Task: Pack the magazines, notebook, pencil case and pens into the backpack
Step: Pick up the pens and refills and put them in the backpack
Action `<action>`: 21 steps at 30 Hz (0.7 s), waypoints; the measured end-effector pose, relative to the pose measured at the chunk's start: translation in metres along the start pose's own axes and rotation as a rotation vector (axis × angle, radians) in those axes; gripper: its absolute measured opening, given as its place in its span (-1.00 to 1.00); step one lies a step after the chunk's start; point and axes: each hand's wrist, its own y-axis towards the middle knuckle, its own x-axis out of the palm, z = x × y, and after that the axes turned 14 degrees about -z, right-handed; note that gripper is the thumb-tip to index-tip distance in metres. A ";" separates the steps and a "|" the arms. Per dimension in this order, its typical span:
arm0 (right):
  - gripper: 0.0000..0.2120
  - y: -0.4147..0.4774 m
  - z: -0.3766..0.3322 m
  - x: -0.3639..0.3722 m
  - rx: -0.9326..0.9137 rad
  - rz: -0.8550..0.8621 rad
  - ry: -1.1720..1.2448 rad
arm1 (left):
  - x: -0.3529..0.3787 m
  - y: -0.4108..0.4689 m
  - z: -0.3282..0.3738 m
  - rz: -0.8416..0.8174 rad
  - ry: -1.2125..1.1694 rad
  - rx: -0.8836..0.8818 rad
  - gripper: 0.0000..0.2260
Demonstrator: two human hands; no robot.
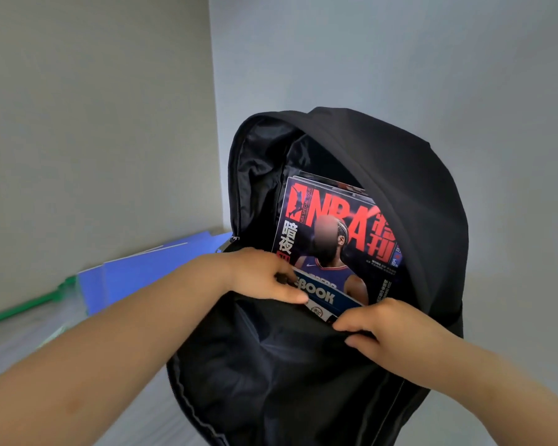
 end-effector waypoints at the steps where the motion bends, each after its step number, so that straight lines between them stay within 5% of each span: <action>1: -0.75 0.000 0.001 -0.001 0.012 -0.004 0.028 | 0.001 -0.007 -0.006 -0.022 0.053 -0.029 -0.51; 7: -0.76 0.000 0.001 -0.014 0.143 0.094 0.275 | 0.015 -0.026 -0.021 0.193 0.228 0.002 -0.76; 16: -0.62 0.004 -0.016 -0.016 0.557 0.833 0.828 | 0.027 -0.046 -0.024 0.412 0.257 0.126 -0.79; 21: -0.65 0.028 -0.008 -0.017 0.671 0.780 1.293 | 0.039 -0.047 -0.024 0.420 0.295 0.158 -0.81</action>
